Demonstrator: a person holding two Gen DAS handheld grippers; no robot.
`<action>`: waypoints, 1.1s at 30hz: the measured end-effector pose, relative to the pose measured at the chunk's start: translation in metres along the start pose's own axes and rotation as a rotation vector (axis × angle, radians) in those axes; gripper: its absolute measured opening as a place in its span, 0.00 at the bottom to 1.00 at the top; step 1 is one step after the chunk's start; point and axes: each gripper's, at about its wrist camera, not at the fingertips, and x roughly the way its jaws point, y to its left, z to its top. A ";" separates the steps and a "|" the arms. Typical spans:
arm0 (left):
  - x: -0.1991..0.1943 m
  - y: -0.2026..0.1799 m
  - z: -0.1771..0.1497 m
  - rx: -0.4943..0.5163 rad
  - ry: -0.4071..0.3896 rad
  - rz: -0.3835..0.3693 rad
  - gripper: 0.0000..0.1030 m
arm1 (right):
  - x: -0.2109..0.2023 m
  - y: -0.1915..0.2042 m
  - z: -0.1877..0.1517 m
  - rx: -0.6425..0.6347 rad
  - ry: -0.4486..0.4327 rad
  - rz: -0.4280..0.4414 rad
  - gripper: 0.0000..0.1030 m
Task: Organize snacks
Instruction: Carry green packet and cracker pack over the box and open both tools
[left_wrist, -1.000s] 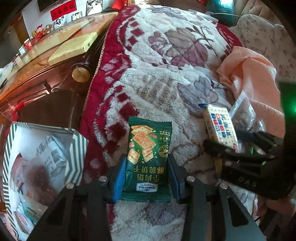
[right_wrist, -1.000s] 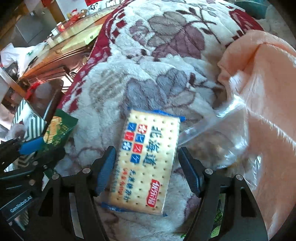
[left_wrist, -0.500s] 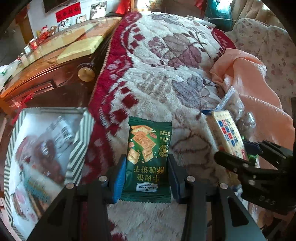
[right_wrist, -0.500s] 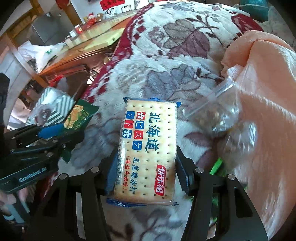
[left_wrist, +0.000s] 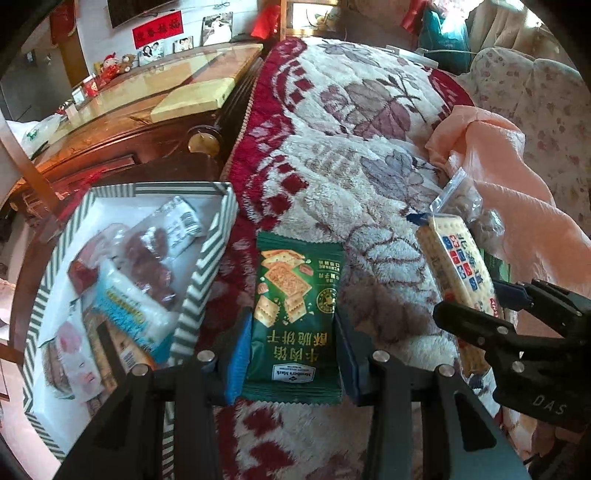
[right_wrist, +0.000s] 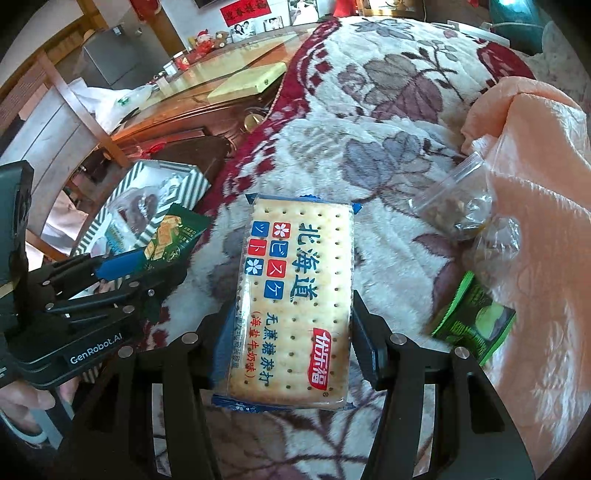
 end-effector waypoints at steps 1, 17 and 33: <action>-0.002 0.002 -0.001 0.000 -0.003 0.004 0.43 | 0.000 0.003 -0.001 -0.003 0.001 0.003 0.54; -0.027 0.043 -0.015 -0.070 -0.042 0.054 0.43 | 0.004 0.058 0.001 -0.106 0.022 0.035 0.54; -0.034 0.093 -0.028 -0.165 -0.045 0.095 0.43 | 0.008 0.105 0.007 -0.198 0.036 0.068 0.54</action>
